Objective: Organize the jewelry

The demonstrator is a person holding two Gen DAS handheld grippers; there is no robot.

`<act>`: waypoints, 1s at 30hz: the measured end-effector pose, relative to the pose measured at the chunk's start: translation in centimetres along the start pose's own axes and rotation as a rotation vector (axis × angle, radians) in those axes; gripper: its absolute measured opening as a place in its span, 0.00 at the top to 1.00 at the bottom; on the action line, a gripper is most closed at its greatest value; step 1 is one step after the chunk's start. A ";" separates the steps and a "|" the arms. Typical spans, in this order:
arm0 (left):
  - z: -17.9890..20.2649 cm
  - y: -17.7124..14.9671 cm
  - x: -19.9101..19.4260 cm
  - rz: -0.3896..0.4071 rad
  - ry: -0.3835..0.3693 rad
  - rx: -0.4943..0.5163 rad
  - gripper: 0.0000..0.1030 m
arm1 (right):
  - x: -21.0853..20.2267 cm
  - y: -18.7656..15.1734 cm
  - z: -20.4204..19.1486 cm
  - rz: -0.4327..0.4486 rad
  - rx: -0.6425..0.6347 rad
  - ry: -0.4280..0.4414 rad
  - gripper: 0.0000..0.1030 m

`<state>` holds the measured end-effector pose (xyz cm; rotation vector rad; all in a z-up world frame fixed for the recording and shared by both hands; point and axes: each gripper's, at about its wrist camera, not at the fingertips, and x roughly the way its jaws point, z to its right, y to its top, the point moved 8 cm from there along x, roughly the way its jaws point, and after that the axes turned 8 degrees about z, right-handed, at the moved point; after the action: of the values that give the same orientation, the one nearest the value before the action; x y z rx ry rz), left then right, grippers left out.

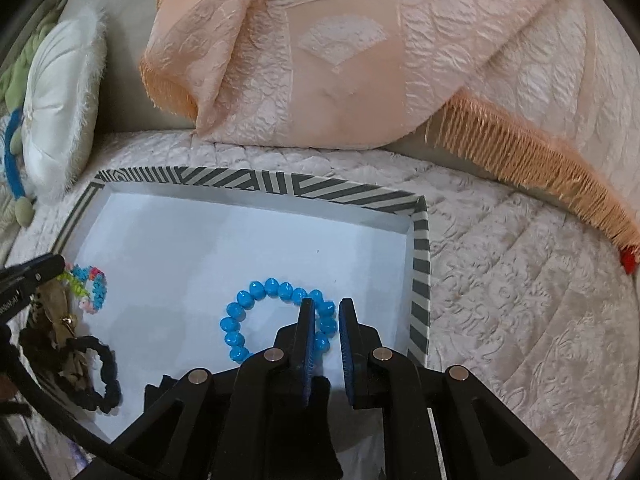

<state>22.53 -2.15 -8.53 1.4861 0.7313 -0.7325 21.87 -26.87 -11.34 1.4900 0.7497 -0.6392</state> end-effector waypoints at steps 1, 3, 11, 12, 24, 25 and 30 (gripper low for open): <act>0.2 0.0 -0.1 0.003 -0.011 0.001 0.87 | -0.2 0.1 0.1 0.011 0.014 0.014 0.89; 0.3 -0.1 -0.2 -0.001 -0.002 0.015 0.84 | -0.8 0.1 0.3 0.024 0.031 0.017 0.76; 0.6 -0.5 -1.7 0.009 -0.003 0.005 0.56 | -4.6 -0.7 -0.6 0.052 0.041 0.066 0.72; 0.6 -0.7 -2.0 0.010 -0.003 0.004 0.56 | -4.8 -0.7 -0.7 0.057 0.042 0.070 0.72; 1.2 -3.0 -7.1 0.079 0.006 0.015 0.56 | -9.9 -2.7 -3.1 0.081 0.071 0.116 0.65; 1.2 -3.1 -7.5 0.083 0.004 0.016 0.56 | -10.4 -2.8 -3.3 0.085 0.066 0.118 0.64; 1.3 -4.2 -10.3 0.125 0.027 0.039 0.56 | -13.3 -3.4 -4.7 0.110 0.041 0.131 0.63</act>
<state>13.01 -3.51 -2.74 1.5647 0.6411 -0.6356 10.61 -23.23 -2.91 1.6113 0.7518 -0.4799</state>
